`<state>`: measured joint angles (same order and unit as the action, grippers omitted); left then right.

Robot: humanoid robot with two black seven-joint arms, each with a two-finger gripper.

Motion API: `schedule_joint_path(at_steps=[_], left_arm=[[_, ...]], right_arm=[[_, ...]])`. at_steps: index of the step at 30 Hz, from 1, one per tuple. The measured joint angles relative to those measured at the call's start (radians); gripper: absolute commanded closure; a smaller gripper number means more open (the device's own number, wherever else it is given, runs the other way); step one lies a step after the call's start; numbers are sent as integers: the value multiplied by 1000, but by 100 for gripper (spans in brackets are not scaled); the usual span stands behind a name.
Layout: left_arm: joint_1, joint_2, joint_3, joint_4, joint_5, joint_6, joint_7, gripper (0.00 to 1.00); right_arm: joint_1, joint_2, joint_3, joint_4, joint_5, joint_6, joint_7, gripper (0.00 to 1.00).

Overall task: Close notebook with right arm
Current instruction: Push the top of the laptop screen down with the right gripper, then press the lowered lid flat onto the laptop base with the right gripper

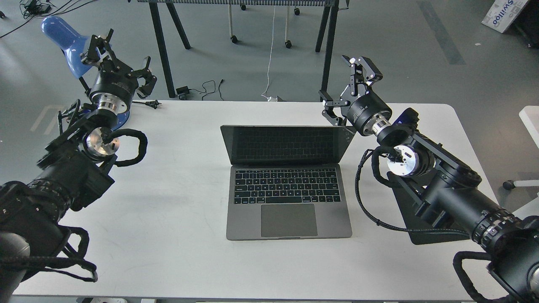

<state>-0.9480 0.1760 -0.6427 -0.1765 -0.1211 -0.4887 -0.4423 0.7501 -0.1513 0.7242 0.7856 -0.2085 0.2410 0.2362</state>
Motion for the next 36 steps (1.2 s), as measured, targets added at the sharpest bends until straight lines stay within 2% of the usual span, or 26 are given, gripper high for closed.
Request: schedule_joint_path(at_steps=[7, 18, 30, 36], left_arm=[[0, 0, 0, 0, 0, 0, 1, 0], [0, 0, 0, -1, 0, 0, 0, 0], [0, 0, 0, 0, 0, 0, 0, 0], [0, 0, 0, 0, 0, 0, 0, 0]], right_arm=[[-73, -86, -16, 161, 0, -8, 0, 0], [-157, -97, -86, 284, -15, -22, -1, 0], [-269, -129, -141, 343, -67, -23, 3, 0], [-296, -126, -166, 281, -100, -16, 10, 0]])
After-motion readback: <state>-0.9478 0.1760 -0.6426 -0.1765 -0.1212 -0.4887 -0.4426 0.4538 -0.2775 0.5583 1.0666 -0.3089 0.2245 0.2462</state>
